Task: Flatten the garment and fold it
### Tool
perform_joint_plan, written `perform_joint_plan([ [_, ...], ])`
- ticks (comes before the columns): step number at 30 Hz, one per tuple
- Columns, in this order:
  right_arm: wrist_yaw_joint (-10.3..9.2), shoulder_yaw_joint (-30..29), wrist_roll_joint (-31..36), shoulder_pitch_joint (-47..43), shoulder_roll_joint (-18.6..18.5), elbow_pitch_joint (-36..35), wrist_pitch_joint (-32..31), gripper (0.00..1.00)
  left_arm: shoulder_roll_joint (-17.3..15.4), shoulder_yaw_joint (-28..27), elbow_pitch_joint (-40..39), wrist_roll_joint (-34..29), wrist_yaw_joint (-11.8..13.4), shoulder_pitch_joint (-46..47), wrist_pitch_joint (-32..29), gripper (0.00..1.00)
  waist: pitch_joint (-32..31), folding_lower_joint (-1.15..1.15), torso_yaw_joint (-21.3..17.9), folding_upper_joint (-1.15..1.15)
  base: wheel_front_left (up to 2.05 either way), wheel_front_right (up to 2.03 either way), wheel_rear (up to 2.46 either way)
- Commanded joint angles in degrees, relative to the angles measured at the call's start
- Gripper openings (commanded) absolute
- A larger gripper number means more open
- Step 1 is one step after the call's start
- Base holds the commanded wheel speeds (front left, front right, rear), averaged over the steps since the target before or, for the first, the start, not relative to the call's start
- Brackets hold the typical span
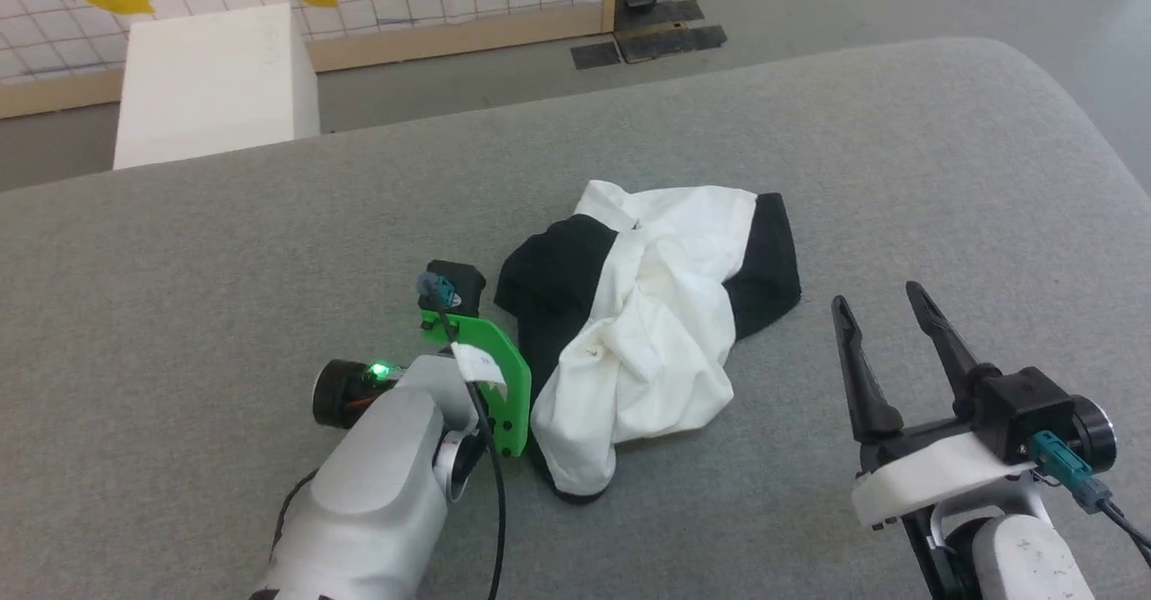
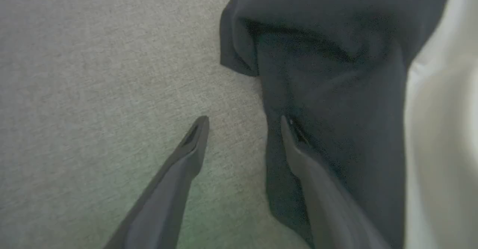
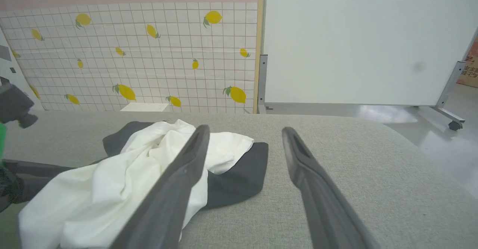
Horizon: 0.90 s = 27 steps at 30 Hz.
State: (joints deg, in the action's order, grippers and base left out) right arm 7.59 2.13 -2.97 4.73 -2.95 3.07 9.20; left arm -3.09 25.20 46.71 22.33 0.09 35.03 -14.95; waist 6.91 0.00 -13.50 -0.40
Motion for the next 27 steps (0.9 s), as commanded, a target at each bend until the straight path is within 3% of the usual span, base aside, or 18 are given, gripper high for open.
perform_joint_plan([
  [1, -0.10, 0.1, -0.3, 0.7, 0.1, 0.3, 0.5, 1.00, 0.2, 0.6, 1.3, 0.9, -0.4, 1.1, -1.6, 1.00, 0.7, 0.00, -0.9, 0.40, 0.00, 0.00, 0.00],
  [9, -0.10, 0.4, -0.3, 1.2, 0.1, 1.5, 0.9, 1.00, 0.2, 6.9, 3.1, 7.8, -4.5, 0.9, -10.7, 1.00, 0.6, 0.00, -1.0, 0.40, 0.00, 0.00, 0.00],
  [11, -0.10, 0.6, -0.4, 1.3, 0.1, 1.6, 1.0, 1.00, 0.2, 8.7, 2.7, 9.0, -5.2, 0.8, -12.2, 0.44, 0.6, 0.00, -0.8, 0.40, 0.00, 0.00, 0.00],
  [12, -0.10, 0.7, -0.4, 1.4, 0.1, 1.6, 1.0, 1.00, 0.2, 9.4, 2.4, 9.6, -5.4, 0.8, -12.3, 0.00, 0.7, 0.00, -0.6, 0.40, 0.00, 0.00, 0.00],
  [17, -0.10, 1.0, -0.5, 1.4, 0.1, 1.7, 1.1, 1.00, 0.2, 8.8, 1.1, 10.1, -3.2, 1.7, -5.1, 0.00, 0.6, 0.00, 0.0, 0.40, 0.00, 0.00, 0.00],
  [22, -0.10, 0.8, -0.3, 1.0, 0.1, 1.8, 0.9, 1.00, -0.7, 4.6, 0.2, 10.1, 2.2, 1.8, 6.6, 0.00, -0.3, 0.00, 0.8, 0.40, 0.00, 0.00, 0.00],
  [27, -0.10, 0.0, 0.0, 0.4, 0.1, 1.3, 0.6, 1.00, -3.2, 0.2, -1.9, 11.0, 6.9, 0.0, 14.4, 0.00, -1.2, 0.00, 2.2, 0.40, 0.00, 0.00, 0.00],
])
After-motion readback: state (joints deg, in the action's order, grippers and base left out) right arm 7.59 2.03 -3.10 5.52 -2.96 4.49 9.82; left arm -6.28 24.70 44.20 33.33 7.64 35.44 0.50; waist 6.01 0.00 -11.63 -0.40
